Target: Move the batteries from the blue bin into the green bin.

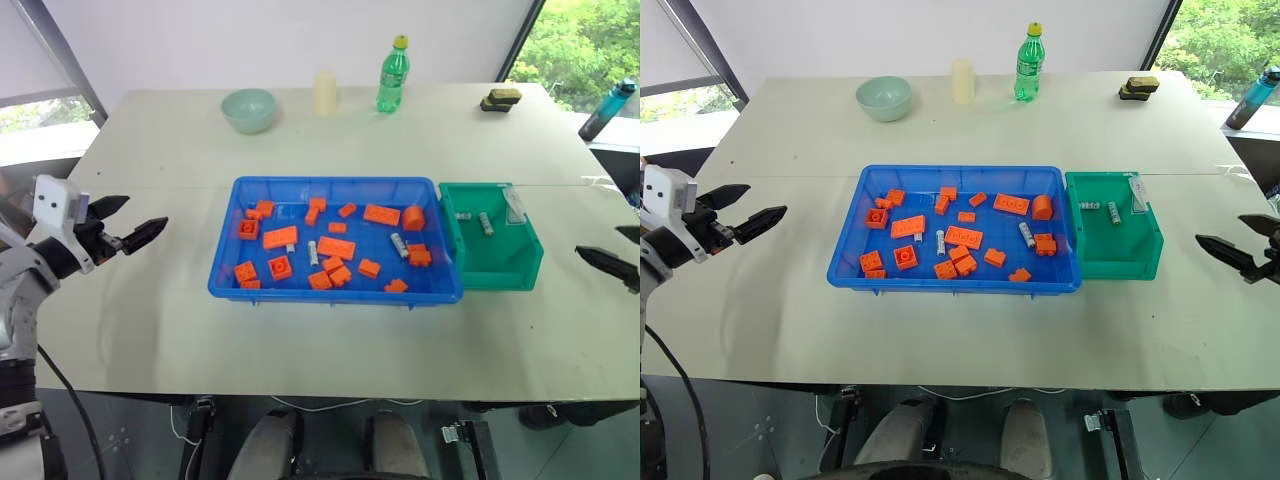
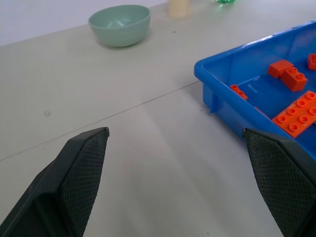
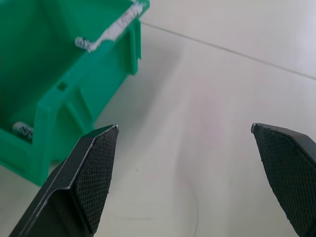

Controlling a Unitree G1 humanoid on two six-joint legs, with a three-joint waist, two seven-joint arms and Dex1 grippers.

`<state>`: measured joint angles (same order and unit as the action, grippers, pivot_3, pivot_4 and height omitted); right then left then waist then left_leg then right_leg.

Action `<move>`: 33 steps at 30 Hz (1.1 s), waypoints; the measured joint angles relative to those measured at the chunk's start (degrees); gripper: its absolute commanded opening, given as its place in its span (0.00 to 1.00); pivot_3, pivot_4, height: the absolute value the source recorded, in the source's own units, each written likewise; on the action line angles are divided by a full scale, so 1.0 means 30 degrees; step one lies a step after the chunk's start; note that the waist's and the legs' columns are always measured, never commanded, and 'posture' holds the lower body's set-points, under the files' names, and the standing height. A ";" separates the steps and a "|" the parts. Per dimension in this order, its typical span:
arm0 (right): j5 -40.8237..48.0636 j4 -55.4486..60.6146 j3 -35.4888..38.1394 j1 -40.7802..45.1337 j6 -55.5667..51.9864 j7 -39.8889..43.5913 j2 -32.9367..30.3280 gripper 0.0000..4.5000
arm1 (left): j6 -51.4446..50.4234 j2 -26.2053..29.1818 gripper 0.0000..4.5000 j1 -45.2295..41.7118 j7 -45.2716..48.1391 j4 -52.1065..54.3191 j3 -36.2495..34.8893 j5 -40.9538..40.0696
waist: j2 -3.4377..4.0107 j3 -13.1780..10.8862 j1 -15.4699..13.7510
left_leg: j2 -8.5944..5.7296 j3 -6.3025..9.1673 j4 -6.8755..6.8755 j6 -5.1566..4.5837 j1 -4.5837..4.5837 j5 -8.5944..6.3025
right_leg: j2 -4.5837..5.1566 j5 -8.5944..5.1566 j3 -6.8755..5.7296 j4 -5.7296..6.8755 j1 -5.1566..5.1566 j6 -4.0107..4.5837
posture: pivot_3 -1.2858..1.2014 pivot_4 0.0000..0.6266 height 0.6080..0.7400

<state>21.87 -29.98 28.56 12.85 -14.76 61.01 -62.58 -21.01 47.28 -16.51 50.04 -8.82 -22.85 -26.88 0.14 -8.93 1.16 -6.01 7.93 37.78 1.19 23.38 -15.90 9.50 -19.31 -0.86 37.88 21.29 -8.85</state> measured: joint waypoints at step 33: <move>0.1295 0.6921 -0.6821 0.8726 -0.4446 0.2311 0.2474 0.99 | -0.3871 0.0477 1.00 0.1349 0.2406 0.7061 0.0688 -0.3392 | 0.0013 -0.0029 0.0361 | 0.0032 0.0000 0.0004 0.0003 0.0010 0.0001 | -0.0012 0.0000 0.0002 0.0003 0.0012 0.0000 | 0.52 0.24 0.90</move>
<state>25.76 -9.21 8.10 39.03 -28.10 67.94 -55.16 -32.63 48.72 -12.46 57.26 12.36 -20.78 -37.06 0.18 -9.02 2.24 -5.92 7.93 37.79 1.20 23.41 -15.90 9.47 -19.31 -0.85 37.89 21.33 -8.85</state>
